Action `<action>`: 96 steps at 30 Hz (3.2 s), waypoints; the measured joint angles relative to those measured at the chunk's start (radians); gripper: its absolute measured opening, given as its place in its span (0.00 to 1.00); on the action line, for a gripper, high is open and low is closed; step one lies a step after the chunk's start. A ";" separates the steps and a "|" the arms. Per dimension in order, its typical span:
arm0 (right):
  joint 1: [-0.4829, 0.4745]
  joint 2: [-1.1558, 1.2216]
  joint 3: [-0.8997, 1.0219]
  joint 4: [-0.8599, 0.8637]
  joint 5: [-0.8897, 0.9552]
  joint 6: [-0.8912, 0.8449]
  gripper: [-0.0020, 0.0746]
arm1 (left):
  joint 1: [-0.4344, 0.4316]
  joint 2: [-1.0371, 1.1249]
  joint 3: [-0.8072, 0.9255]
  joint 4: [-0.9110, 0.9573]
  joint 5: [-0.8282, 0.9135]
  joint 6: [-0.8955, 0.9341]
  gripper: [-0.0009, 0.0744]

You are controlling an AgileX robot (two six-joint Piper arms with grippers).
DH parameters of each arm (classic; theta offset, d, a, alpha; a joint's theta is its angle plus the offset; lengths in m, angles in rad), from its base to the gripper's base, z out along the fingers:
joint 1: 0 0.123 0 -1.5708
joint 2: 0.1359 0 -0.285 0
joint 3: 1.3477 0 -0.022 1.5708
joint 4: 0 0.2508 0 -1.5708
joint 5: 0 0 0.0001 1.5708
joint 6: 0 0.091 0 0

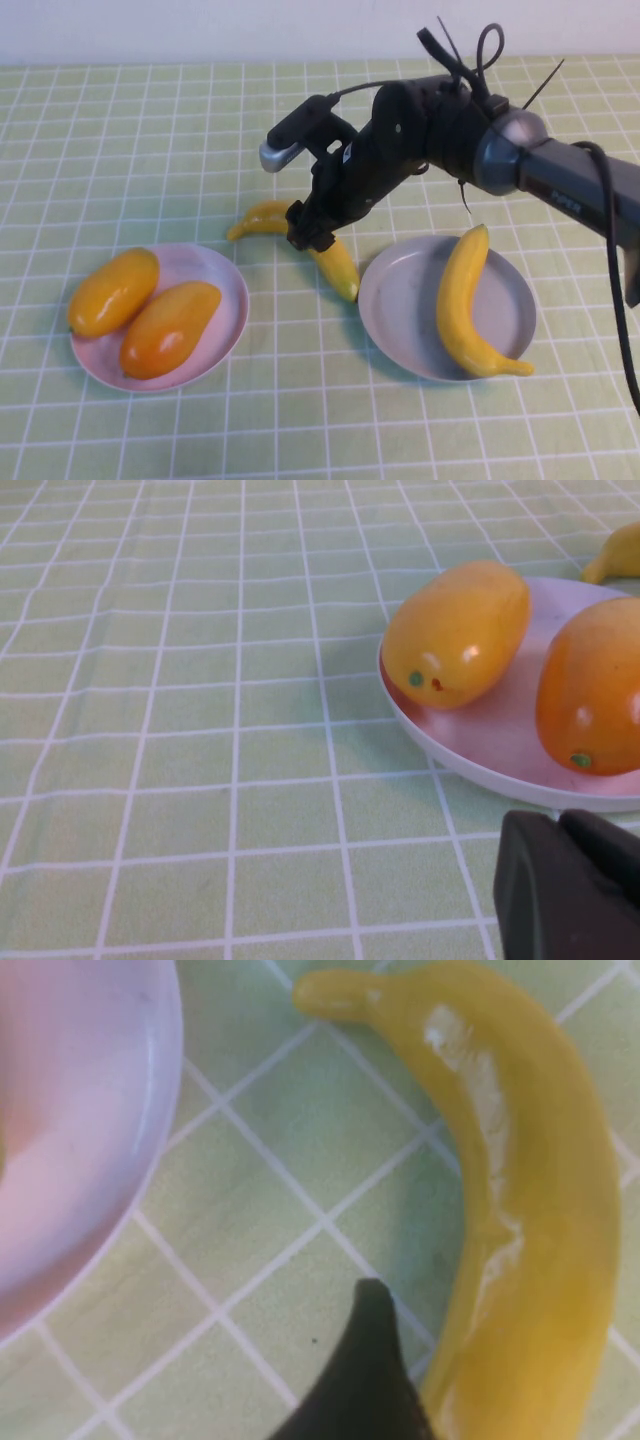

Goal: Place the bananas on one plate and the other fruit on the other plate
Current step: Put another type of fruit in the right plate

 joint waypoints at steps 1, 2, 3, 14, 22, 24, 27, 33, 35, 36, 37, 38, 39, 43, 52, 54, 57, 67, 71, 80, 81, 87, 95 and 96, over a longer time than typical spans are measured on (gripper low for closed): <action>0.000 0.016 -0.012 0.000 0.004 0.000 0.73 | 0.000 0.000 0.000 0.000 0.000 0.000 0.01; 0.000 0.030 -0.021 -0.002 0.007 0.000 0.73 | 0.000 0.000 0.000 0.000 0.000 0.000 0.01; 0.000 0.044 -0.028 -0.002 0.009 0.000 0.73 | 0.000 0.000 0.000 0.000 0.000 0.000 0.01; 0.000 0.106 -0.042 -0.015 0.014 0.000 0.59 | 0.000 0.000 0.000 0.000 0.000 0.000 0.01; 0.000 0.098 -0.042 -0.015 0.020 0.100 0.44 | 0.000 0.000 0.000 0.000 0.000 0.000 0.01; 0.002 0.077 -0.042 -0.019 0.034 0.145 0.44 | 0.000 0.000 0.000 0.000 0.000 0.000 0.01; 0.010 0.012 -0.042 -0.043 0.068 0.263 0.44 | 0.000 0.000 0.000 0.000 0.000 0.000 0.01; 0.018 -0.235 0.072 -0.174 0.153 0.598 0.44 | 0.000 0.000 0.000 0.000 0.000 0.000 0.01; 0.018 -0.314 0.165 -0.196 0.141 0.674 0.44 | 0.000 0.000 0.000 0.000 0.000 0.000 0.01; 0.018 -0.356 0.223 -0.205 0.126 0.708 0.44 | 0.000 0.000 0.000 0.000 0.000 0.000 0.01; 0.018 -0.394 0.283 -0.205 0.109 0.740 0.44 | 0.000 0.000 0.000 0.000 0.000 0.000 0.01; 0.018 -0.422 0.331 -0.205 0.095 0.767 0.44 | 0.000 0.000 0.000 0.000 0.000 0.000 0.01; 0.018 -0.452 0.388 -0.205 0.079 0.802 0.44 | 0.000 0.000 0.000 0.000 0.000 0.000 0.01; 0.016 -0.506 0.563 -0.205 0.032 0.894 0.44 | 0.000 0.000 0.000 0.000 0.000 0.000 0.01; 0.010 -0.427 0.656 -0.156 -0.063 0.935 0.44 | 0.000 0.000 0.000 0.000 0.000 0.000 0.01; 0.008 -0.406 0.656 -0.154 -0.063 0.935 0.44 | 0.000 0.000 0.000 0.000 0.000 0.000 0.01; 0.005 -0.388 0.656 -0.152 -0.060 0.935 0.44 | 0.000 0.000 0.000 0.000 0.000 0.000 0.01; 0.001 -0.387 0.656 -0.188 -0.037 0.935 0.44 | 0.000 0.000 0.000 0.008 0.000 0.000 0.01; -0.001 -0.403 0.656 -0.205 -0.028 0.935 0.44 | 0.000 0.000 0.000 0.008 0.000 0.000 0.01; -0.018 -0.407 0.656 -0.224 0.002 0.935 0.44 | 0.000 0.000 0.000 0.012 0.000 0.000 0.01; -0.018 -0.407 0.656 -0.226 0.003 0.935 0.44 | 0.000 0.000 0.000 0.012 0.000 0.000 0.01; -0.018 -0.413 0.656 -0.230 0.006 0.935 0.50 | 0.000 0.000 0.000 0.012 0.000 0.000 0.01; -0.018 -0.429 0.656 -0.232 0.008 0.935 0.63 | 0.000 0.000 0.000 0.012 0.000 0.000 0.01; -0.018 -0.435 0.656 -0.234 0.008 0.935 0.63 | 0.000 0.000 0.000 0.012 0.000 0.000 0.01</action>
